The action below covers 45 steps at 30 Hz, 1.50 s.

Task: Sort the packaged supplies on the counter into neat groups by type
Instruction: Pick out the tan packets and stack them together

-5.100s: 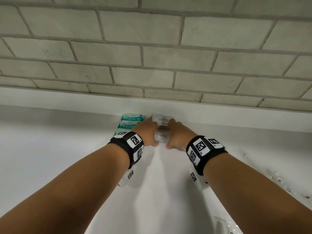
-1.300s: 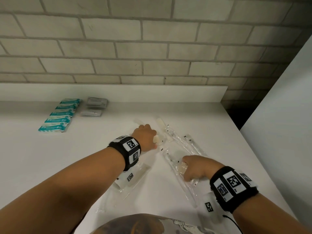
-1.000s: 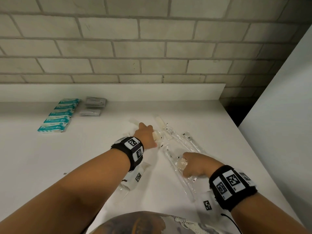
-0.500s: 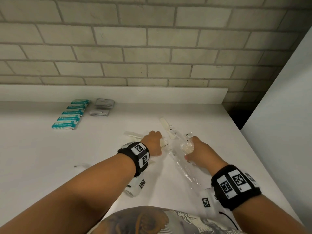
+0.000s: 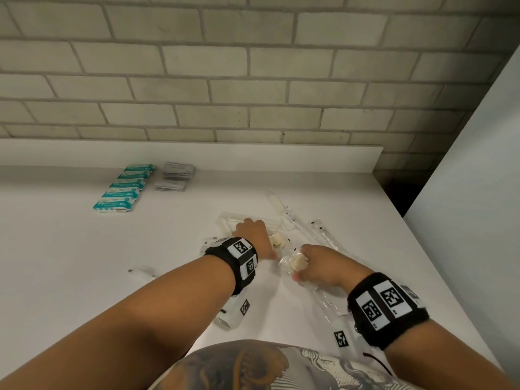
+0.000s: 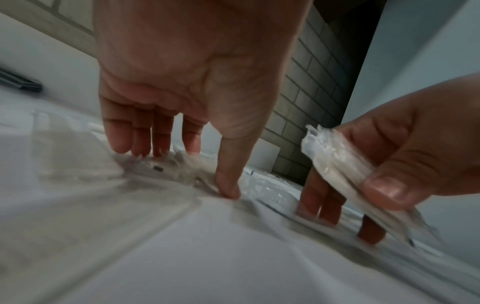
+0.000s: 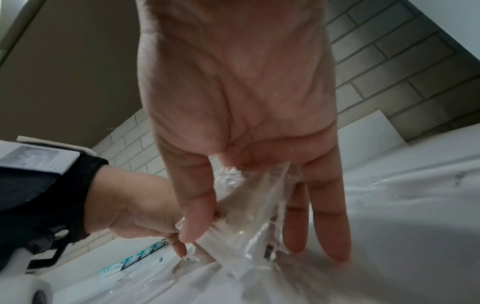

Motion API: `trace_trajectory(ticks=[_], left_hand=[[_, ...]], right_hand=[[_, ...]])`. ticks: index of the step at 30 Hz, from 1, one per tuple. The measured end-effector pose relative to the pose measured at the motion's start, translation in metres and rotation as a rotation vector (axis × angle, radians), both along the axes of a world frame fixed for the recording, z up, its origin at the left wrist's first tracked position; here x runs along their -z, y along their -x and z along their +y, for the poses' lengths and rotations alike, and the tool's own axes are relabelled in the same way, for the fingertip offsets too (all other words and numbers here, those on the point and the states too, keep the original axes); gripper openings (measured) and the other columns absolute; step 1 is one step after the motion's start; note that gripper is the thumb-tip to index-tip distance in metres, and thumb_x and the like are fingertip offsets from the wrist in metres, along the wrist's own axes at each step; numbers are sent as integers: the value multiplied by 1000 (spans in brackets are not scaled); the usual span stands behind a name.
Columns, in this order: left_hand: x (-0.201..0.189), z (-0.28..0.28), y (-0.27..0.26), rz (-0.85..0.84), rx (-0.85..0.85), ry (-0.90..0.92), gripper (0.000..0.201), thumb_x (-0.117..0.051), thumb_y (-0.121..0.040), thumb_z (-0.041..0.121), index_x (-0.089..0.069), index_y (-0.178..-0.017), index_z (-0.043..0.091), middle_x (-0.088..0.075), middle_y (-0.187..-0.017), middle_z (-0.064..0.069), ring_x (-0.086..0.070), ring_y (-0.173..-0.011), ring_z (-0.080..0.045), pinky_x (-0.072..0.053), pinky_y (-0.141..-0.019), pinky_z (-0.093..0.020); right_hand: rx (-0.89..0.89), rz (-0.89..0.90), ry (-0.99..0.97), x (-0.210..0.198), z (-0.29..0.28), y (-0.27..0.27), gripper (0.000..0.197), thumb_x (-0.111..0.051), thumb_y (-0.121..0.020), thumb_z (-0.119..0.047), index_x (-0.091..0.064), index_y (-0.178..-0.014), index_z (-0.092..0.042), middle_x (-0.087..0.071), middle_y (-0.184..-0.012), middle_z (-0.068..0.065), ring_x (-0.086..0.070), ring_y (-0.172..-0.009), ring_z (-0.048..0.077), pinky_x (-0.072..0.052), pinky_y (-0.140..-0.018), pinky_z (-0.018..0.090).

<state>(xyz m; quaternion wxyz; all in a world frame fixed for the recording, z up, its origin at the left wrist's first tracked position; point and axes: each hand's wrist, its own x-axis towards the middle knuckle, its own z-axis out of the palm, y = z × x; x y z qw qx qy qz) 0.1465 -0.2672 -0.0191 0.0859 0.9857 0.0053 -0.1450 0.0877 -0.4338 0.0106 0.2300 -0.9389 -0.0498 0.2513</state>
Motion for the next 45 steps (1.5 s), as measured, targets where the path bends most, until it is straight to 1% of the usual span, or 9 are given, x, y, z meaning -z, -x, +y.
trace_trajectory(ticks=[7,11,15,18,24,29,36,43,45], left_hand=[[-5,-10,-3,88,-144,100,94,-64,-70,69,-31,-135,10,-48,-129,-14,-49,-120,-34,-45,-97,-43],[-10,-15,-5,145,-136,131,90,-67,-75,59,-33,-136,2,-53,-130,-12,-55,-117,-29,-48,-93,-35],[-26,-19,-2,268,-31,170,49,-70,-82,40,-60,-114,5,-63,-99,-8,-63,-101,-23,-49,-79,-26],[-28,-18,2,301,-33,273,29,-64,-85,34,-60,-100,10,-58,-95,-7,-56,-86,-22,-44,-69,-26],[-27,-2,10,102,-245,935,50,-63,-77,28,-42,-119,12,-62,-105,-3,-61,-96,-20,-53,-82,-35],[-47,7,21,284,-296,1616,46,-60,-91,22,-46,-133,10,-62,-125,-18,-61,-114,-37,-57,-83,-46],[-60,34,39,297,-174,1688,12,-61,-91,18,-65,-102,17,-70,-88,0,-65,-81,-17,-51,-64,-23],[-62,89,60,296,-201,1749,20,-66,-87,19,-64,-106,13,-64,-86,-1,-59,-68,-11,-39,-51,-17],[-63,107,66,297,-209,1721,28,-68,-81,21,-64,-107,13,-66,-88,-2,-62,-74,-15,-46,-60,-22]], right_hand=[[3,-20,27,2,-7,-10,21,-60,-90,-36,-45,-90,-20,-51,-86,-7,-51,-82,15,-34,-57,22],[87,17,-98,3,-16,-11,21,-57,-91,-26,-42,-77,-22,-50,-80,-3,-49,-68,12,-41,-55,24],[155,33,-192,2,-21,-6,25,-58,-93,-23,-41,-74,-20,-47,-76,-2,-45,-64,12,-41,-57,25],[186,36,-216,4,-23,-4,25,-58,-92,-22,-42,-74,-18,-46,-76,0,-46,-67,15,-46,-65,31],[396,-73,-446,0,-30,-10,13,-66,-87,-16,-56,-80,-11,-59,-85,7,-60,-83,25,-58,-79,49],[459,-208,-851,-32,-4,-12,18,-75,-80,-11,-57,-80,-9,-62,-69,2,-57,-55,13,-45,-52,25],[450,-101,-1127,-46,32,-12,15,-71,-82,-5,-58,-75,-8,-61,-72,9,-58,-59,19,-50,-54,30],[285,-191,-908,-48,79,-8,19,-70,-86,-12,-57,-73,-9,-64,-58,-9,-56,-57,12,-42,-54,25],[206,-171,-895,-52,95,-5,20,-67,-87,-10,-56,-70,-10,-63,-58,-8,-56,-58,13,-42,-55,25]])
